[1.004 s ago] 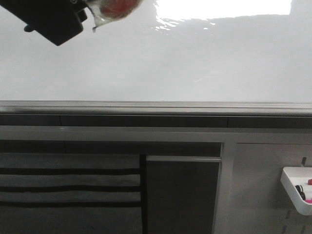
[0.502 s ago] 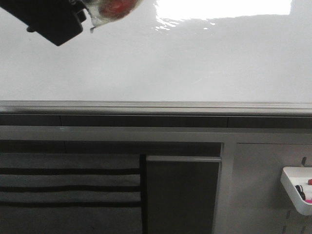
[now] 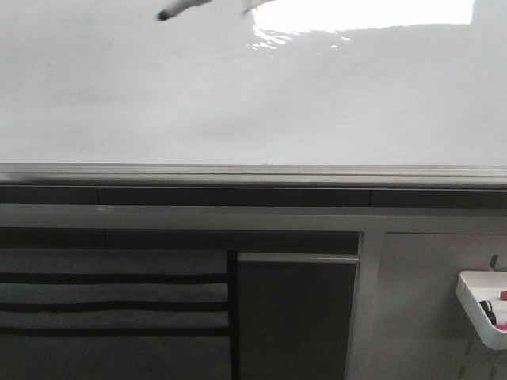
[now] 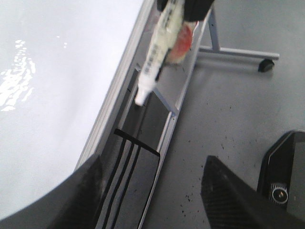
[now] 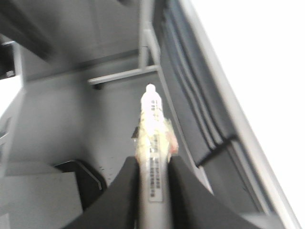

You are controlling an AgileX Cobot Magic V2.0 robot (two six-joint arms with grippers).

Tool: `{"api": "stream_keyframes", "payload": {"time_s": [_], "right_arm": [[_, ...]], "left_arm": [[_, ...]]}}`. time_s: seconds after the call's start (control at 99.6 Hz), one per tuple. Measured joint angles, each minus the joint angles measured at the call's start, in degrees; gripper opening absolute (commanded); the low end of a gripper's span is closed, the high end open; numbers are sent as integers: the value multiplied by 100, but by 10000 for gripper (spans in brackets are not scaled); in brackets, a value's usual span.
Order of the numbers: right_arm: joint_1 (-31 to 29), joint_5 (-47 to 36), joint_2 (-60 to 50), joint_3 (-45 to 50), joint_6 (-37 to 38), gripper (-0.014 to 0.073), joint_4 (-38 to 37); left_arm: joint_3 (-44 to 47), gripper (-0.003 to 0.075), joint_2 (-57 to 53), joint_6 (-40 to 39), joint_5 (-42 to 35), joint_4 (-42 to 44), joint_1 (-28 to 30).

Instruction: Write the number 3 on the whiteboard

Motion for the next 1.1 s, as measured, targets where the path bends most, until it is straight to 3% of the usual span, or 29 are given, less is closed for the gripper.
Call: {"api": "stream_keyframes", "payload": {"time_s": [0.201, 0.422, 0.954, 1.105], "right_arm": [[-853, 140, -685, 174, 1216, 35, -440], [-1601, -19, -1351, 1210, 1731, 35, -495], [-1665, -541, -1445, 1551, 1777, 35, -315], [-1665, -533, -1083, 1123, 1777, 35, -274]], "left_arm": [[490, 422, -788, -1224, 0, 629, 0], [1395, 422, -1457, -2616, -468, 1369, 0], [1671, 422, -1495, -2788, -710, 1439, 0], [1671, 422, -1495, -2788, -710, 1439, 0]]}}
